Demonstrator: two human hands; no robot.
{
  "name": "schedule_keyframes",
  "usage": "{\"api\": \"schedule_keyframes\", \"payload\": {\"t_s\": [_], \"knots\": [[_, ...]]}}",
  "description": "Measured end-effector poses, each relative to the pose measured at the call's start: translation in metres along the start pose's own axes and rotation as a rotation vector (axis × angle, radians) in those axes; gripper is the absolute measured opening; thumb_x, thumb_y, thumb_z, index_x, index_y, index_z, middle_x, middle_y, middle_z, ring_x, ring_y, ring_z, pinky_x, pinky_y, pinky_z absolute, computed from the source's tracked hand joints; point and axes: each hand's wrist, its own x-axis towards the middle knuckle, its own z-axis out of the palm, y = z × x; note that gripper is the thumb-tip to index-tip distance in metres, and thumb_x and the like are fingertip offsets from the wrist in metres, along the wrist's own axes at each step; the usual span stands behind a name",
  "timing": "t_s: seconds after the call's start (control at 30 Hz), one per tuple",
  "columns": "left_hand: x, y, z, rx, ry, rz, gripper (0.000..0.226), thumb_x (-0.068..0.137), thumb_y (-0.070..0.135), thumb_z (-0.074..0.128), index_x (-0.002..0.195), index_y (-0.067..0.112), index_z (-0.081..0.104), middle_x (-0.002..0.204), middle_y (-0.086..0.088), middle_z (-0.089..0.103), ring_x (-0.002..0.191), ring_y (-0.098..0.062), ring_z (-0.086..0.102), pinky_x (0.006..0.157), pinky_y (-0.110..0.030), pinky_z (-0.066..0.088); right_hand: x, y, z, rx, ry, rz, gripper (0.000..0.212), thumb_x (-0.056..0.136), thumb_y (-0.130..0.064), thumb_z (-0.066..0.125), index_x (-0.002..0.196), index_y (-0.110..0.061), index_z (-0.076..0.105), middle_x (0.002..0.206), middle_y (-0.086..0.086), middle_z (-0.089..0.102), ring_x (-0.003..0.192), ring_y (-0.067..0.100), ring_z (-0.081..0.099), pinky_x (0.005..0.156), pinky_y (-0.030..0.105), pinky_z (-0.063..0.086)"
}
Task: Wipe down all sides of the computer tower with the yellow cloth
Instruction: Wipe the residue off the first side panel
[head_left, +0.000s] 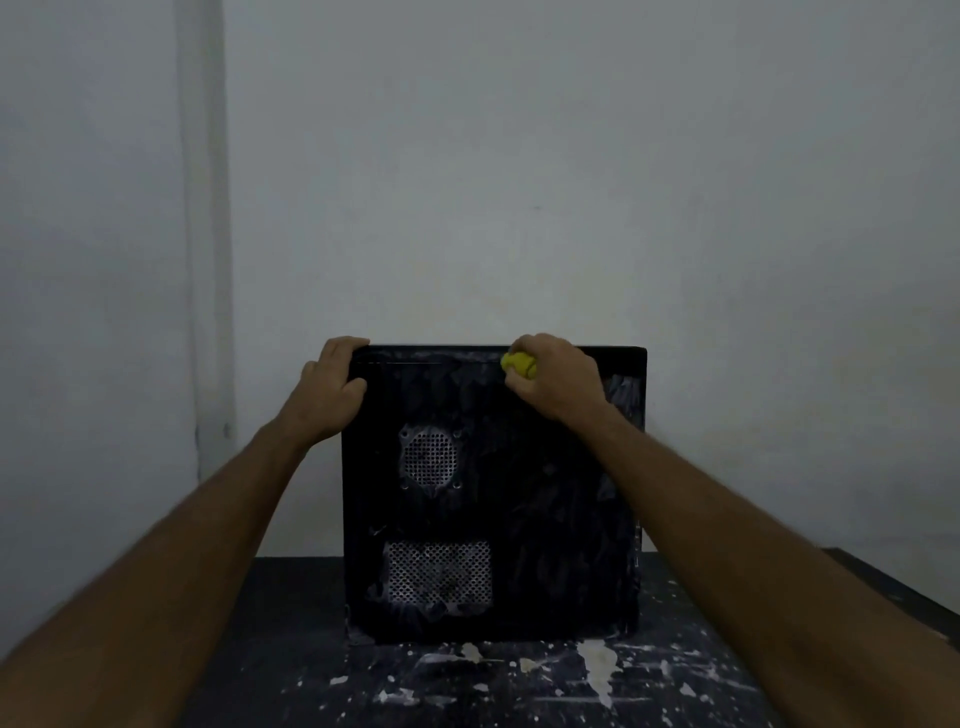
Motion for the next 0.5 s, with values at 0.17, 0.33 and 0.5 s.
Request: {"api": "schedule_keyframes", "payload": {"t_s": [0.17,0.33,0.5], "knots": [[-0.001,0.001,0.001,0.008,0.0,0.011,0.073,0.077,0.027,0.039,0.149,0.017,0.04,0.151,-0.006,0.039,0.127,-0.039,0.046,0.114,-0.051,0.036,-0.001,-0.002,0.004,-0.014,0.085,0.023,0.029,0.087,-0.039,0.068,0.108,-0.02,0.068,0.102,0.005,0.066,0.092,0.03,0.064,0.071,0.036,0.048],[0.0,-0.002,0.001,0.02,-0.004,0.018,0.077,0.073,0.024,0.039,0.15,0.018,0.039,0.15,-0.006,0.038,0.125,-0.04,0.046,0.112,-0.051,0.038,0.005,-0.002,0.002,-0.029,0.018,0.033,0.03,0.083,-0.041,0.07,0.107,-0.022,0.07,0.104,0.004,0.069,0.096,0.028,0.064,0.073,0.035,0.046],[0.002,-0.01,0.001,0.036,-0.013,0.054,0.078,0.071,0.017,0.045,0.149,0.023,0.037,0.148,-0.001,0.038,0.12,-0.038,0.048,0.106,-0.053,0.045,0.005,-0.005,0.002,-0.012,-0.052,-0.018,0.029,0.082,-0.04,0.071,0.106,-0.024,0.071,0.105,0.003,0.07,0.097,0.028,0.064,0.072,0.032,0.043]]}}
